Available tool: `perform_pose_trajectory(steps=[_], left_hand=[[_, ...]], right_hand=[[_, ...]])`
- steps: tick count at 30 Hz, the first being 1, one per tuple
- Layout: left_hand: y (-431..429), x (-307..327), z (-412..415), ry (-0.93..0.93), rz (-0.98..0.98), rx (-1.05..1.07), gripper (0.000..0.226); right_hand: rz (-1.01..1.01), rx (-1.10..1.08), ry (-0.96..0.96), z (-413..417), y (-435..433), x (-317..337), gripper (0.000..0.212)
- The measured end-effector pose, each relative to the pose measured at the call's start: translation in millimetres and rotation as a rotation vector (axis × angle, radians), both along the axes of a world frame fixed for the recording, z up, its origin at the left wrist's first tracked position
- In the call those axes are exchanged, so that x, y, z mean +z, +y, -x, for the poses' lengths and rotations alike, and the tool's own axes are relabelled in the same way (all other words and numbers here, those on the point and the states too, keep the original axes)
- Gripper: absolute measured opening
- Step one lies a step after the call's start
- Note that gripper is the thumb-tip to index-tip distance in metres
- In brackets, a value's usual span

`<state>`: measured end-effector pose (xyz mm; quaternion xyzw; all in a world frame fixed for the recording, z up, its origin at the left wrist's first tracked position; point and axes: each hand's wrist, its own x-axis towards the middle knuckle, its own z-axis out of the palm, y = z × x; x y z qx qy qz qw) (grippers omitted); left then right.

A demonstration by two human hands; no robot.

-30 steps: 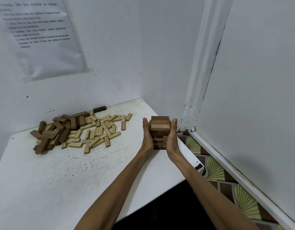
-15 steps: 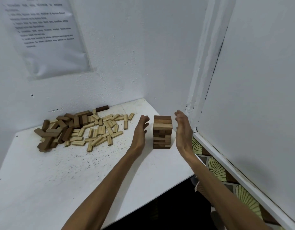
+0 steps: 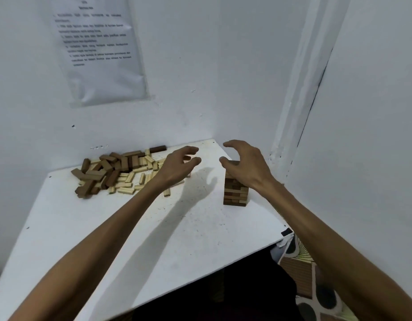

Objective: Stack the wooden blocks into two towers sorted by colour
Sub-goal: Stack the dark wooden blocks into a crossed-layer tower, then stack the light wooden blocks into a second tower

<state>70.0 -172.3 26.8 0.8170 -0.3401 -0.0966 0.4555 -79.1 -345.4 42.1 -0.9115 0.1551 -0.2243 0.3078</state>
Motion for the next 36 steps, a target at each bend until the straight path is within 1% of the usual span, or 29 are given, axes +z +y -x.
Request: perform_pose_trajectory(steps=[2,5,9,14,18,22,24,26,29,33,36], left_hand=[[11.6,-1.8,-6.5,-0.054,-0.049,0.035,0.046],[30.8,-4.7,-12.8,-0.086,-0.118,0.063,0.048],[59.6,-8.5,-22.5,-0.11,-0.209,0.11,0.049],[97.9,-14.3,-40.4,-0.1,-0.251,0.204,0.049],[120.5,-15.5,-62.4,-0.132,-0.322,0.259,0.05],[127.7,-11.5,-87.3,-0.18,-0.433,0.274,0.045],[128.7,-14.1,-104.9,-0.224,-0.51,0.281,0.049],[128.1,-20.3,-123.4,-0.274,-0.602,0.271,0.054],[124.6,-26.3,-146.8,-0.342,-0.748,0.202,0.056],[122.9,-37.3,-181.3,-0.406,-0.809,0.129,0.06],[121.6,-45.0,-204.6,-0.405,-0.831,0.081,0.075]], right_hand=[[0.063,0.044,0.037,-10.6,9.9,3.5,0.053],[0.154,0.096,0.079,-28.6,24.7,5.7,0.056],[0.161,0.191,0.141,-57.2,46.0,-0.8,0.058],[0.175,0.281,0.178,-90.7,69.0,-21.2,0.057],[0.209,0.352,0.24,-121.7,80.7,-37.6,0.055],[0.244,0.372,0.266,-157.0,86.9,-47.8,0.054],[0.248,0.374,0.257,-177.2,87.6,-51.2,0.052],[0.25,0.374,0.251,-195.9,88.1,-52.3,0.05],[0.256,0.387,0.256,-226.9,86.6,-56.4,0.049],[0.256,0.399,0.249,-262.1,77.5,-66.2,0.044],[0.275,0.374,0.288,-284.5,66.9,-78.0,0.045]])
